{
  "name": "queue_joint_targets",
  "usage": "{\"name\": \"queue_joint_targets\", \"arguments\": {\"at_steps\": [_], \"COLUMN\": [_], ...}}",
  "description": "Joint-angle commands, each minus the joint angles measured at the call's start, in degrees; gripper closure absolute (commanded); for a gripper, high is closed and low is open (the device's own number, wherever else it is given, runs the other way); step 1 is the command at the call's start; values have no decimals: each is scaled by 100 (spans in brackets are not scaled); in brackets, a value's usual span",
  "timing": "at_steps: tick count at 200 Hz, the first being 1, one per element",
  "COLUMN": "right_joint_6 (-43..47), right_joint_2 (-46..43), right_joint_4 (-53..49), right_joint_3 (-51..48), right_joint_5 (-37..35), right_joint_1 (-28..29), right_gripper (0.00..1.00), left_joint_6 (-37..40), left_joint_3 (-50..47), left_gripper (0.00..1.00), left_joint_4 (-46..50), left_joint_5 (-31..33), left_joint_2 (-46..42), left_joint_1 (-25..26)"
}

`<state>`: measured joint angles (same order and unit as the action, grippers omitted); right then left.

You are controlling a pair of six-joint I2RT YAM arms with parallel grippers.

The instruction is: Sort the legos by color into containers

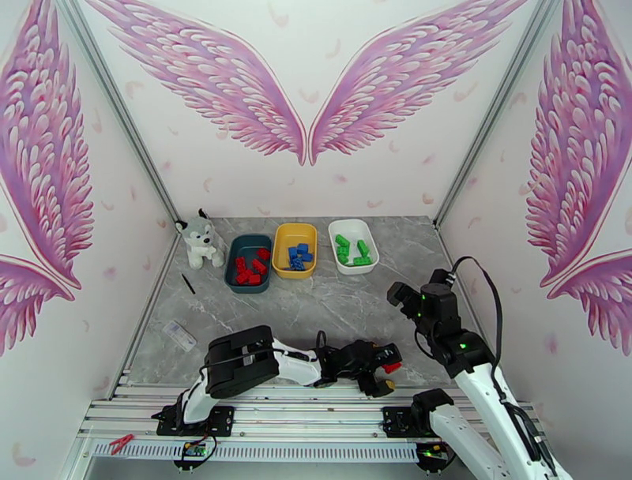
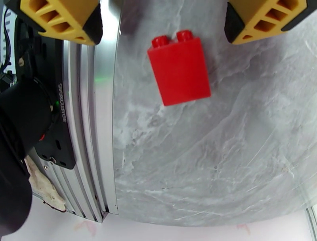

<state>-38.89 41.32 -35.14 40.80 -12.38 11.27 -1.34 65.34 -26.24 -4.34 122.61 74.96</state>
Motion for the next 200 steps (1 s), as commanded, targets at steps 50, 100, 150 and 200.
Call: {"name": "queue_joint_targets", "arguments": {"at_steps": [50, 100, 150, 200], "right_joint_6": [32, 39, 14, 9], "right_joint_2": [-304, -272, -273, -180], "right_joint_4": [-248, -205, -109, 491], "right_joint_3": [-50, -80, -163, -581], "right_joint_5": [-36, -46, 16, 665], "right_joint_1": [-48, -47, -59, -54], "right_gripper": [1, 1, 1, 3], "left_joint_6": [-176, -203, -191, -279], "left_joint_3": [789, 813, 290, -674], "left_gripper": [30, 49, 65, 67], "left_joint_4": [148, 201, -221, -698], "left_joint_5": [355, 547, 997, 1331], "left_joint_2": [644, 717, 311, -625], "left_joint_1": [-64, -87, -111, -509]}}
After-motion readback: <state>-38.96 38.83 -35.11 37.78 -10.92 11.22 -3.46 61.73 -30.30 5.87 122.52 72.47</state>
